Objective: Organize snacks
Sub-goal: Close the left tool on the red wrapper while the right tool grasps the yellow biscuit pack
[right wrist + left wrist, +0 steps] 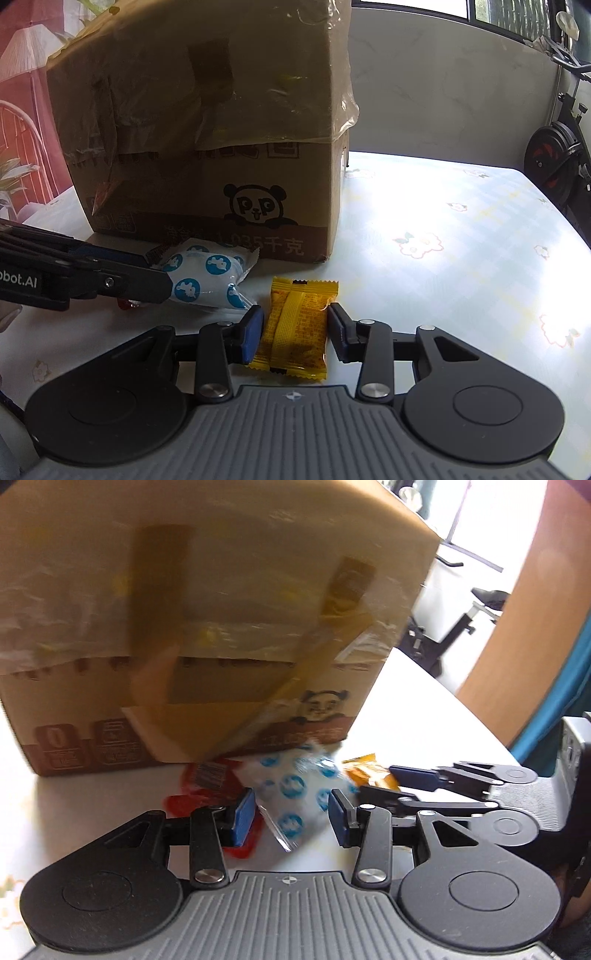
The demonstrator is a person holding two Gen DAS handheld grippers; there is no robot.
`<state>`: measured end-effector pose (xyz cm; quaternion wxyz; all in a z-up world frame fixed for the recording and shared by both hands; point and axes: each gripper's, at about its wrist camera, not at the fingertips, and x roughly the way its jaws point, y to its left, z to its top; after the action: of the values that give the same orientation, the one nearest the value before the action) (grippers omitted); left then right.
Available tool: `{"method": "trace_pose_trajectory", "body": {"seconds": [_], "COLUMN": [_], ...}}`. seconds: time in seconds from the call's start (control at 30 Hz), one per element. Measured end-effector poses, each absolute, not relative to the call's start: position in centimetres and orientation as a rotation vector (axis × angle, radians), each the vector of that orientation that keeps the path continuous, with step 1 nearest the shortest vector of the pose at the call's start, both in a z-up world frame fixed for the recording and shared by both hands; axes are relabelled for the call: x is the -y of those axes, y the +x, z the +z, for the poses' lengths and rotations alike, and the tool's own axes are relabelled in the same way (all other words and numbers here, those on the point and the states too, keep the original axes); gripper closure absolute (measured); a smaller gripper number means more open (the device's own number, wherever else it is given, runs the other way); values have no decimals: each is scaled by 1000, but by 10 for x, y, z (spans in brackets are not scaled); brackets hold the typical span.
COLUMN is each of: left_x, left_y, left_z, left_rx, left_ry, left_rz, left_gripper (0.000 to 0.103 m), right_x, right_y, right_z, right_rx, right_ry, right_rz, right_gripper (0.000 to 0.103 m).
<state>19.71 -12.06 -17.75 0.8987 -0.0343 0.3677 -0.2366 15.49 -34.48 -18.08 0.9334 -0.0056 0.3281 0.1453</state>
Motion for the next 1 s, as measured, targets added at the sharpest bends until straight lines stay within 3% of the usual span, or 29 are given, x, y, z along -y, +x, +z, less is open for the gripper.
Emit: {"method": "trace_pose_trajectory", "body": {"seconds": [0.13, 0.3, 0.4, 0.67, 0.93, 1.0], "left_x": [100, 86, 86, 108, 122, 122], "left_y": [197, 199, 201, 203, 209, 208], "left_z": [-176, -181, -185, -198, -205, -205], "left_rx": [-736, -717, -721, -749, -758, -751], "left_ry": [-92, -57, -65, 35, 61, 53], "left_rz": [-357, -289, -295, -280, -270, -274], "left_gripper": [50, 48, 41, 39, 41, 55], "right_x": [345, 346, 346, 347, 347, 348], "right_y": [155, 156, 156, 156, 157, 157], "right_z": [-181, -181, -181, -181, -181, -182], "right_rx": [-671, -672, -672, -672, -672, -672], "right_ry": [-8, -5, -3, -3, 0, 1], "right_rz": [298, 299, 299, 300, 301, 301], "right_gripper": [62, 62, 62, 62, 62, 62]}}
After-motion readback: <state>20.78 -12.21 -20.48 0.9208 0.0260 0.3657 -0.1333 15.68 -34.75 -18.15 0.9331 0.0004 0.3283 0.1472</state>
